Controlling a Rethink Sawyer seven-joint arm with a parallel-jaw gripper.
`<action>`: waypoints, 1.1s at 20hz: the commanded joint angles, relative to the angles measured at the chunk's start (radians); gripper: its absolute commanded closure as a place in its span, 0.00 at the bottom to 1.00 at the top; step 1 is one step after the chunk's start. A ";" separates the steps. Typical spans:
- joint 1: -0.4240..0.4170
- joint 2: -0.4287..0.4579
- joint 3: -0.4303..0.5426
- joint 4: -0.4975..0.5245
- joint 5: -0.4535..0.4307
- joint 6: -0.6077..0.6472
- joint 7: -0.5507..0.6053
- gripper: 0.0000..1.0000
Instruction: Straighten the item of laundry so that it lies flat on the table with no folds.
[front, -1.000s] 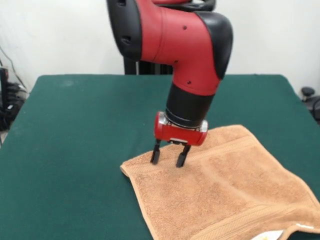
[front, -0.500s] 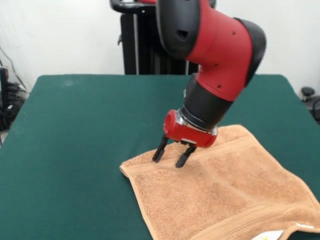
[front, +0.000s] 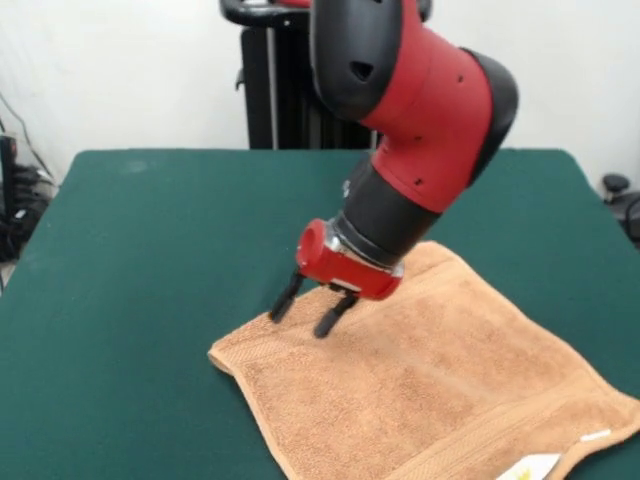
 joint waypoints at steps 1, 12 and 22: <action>-0.054 0.111 -0.040 0.095 -0.039 0.076 0.108 0.00; -0.173 0.004 0.019 0.257 -0.063 0.009 -0.029 0.00; -0.212 -0.109 0.016 0.341 -0.131 0.057 -0.107 0.00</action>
